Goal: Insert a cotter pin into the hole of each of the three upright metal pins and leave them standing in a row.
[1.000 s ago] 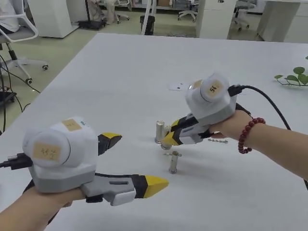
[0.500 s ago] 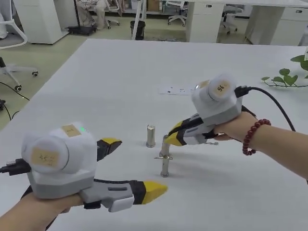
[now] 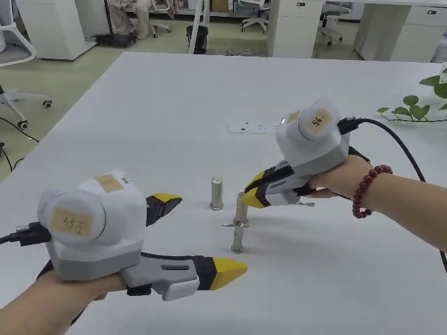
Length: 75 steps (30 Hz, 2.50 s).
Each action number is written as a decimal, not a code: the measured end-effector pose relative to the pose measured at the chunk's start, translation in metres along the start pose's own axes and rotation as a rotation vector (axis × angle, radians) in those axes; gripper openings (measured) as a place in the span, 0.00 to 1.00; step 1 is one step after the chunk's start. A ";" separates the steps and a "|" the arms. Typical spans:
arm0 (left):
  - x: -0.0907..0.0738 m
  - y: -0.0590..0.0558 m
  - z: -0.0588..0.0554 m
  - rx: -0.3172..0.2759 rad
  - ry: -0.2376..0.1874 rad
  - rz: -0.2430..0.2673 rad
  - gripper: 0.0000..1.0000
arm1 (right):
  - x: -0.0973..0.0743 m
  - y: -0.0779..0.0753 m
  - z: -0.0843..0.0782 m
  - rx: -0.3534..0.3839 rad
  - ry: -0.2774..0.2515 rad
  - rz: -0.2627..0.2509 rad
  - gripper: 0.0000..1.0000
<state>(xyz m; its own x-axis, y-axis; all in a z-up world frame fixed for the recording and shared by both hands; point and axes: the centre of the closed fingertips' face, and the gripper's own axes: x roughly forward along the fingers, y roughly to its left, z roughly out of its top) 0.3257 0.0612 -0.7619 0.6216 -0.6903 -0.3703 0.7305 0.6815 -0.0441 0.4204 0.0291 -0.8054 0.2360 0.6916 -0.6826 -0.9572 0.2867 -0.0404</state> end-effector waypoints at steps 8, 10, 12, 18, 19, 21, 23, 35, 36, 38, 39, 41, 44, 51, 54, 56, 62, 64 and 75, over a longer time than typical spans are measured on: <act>-0.001 0.002 0.000 -0.006 -0.001 0.008 0.86 | 0.001 0.000 0.000 0.022 -0.016 -0.006 0.17; -0.002 0.002 0.000 -0.004 0.000 0.008 0.86 | 0.002 0.000 -0.002 0.029 -0.015 -0.006 0.18; -0.002 0.002 0.000 -0.005 0.001 0.009 0.86 | 0.004 0.002 -0.003 0.034 -0.014 0.001 0.18; -0.004 0.003 -0.001 -0.004 0.003 0.017 0.86 | 0.015 0.004 -0.007 0.050 -0.012 0.006 0.18; -0.005 0.003 -0.002 -0.005 0.004 0.019 0.86 | 0.017 0.004 -0.007 0.054 -0.016 0.005 0.18; -0.005 0.003 -0.002 -0.008 0.004 0.020 0.85 | 0.019 0.004 -0.007 0.062 -0.018 0.002 0.18; -0.006 0.004 -0.004 -0.007 0.009 0.025 0.85 | 0.020 0.003 -0.007 0.057 -0.024 -0.003 0.17; -0.009 0.007 -0.008 -0.013 0.014 0.040 0.84 | 0.021 0.000 -0.006 0.049 -0.051 -0.011 0.14; -0.009 0.006 -0.008 -0.013 0.015 0.040 0.84 | 0.021 0.001 -0.006 0.047 -0.051 -0.010 0.14; -0.009 0.006 -0.009 -0.013 0.016 0.039 0.84 | 0.021 0.001 -0.006 0.042 -0.049 -0.010 0.13; -0.009 0.006 -0.009 -0.012 0.016 0.039 0.84 | 0.021 0.002 -0.005 0.041 -0.047 -0.007 0.13; -0.009 0.006 -0.008 -0.012 0.016 0.039 0.84 | 0.021 0.002 -0.005 0.035 -0.045 -0.002 0.13; -0.009 0.007 -0.007 -0.014 0.011 0.040 0.84 | 0.020 0.002 -0.005 0.014 -0.038 0.006 0.13; -0.009 0.005 -0.008 -0.017 0.011 0.038 0.84 | 0.012 0.003 -0.007 -0.016 -0.037 0.020 0.13; -0.009 0.003 -0.008 -0.018 0.009 0.035 0.84 | 0.006 0.006 -0.011 -0.024 -0.034 0.031 0.13; -0.008 0.001 -0.007 -0.018 0.007 0.032 0.84 | 0.002 0.007 -0.015 -0.022 -0.032 0.039 0.13; -0.007 -0.001 -0.005 -0.013 -0.001 0.024 0.84 | -0.008 0.013 -0.025 -0.024 -0.031 0.067 0.13; -0.007 -0.002 -0.004 -0.012 -0.002 0.022 0.84 | -0.012 0.014 -0.028 -0.023 -0.030 0.073 0.13; -0.003 -0.009 -0.001 -0.006 -0.008 0.012 0.83 | -0.032 0.021 -0.045 -0.010 -0.028 0.073 0.13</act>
<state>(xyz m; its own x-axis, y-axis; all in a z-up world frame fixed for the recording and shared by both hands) 0.3167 0.0576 -0.7614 0.6323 -0.6840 -0.3638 0.7214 0.6910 -0.0453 0.3855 -0.0169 -0.8174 0.1697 0.7285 -0.6637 -0.9736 0.2282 0.0015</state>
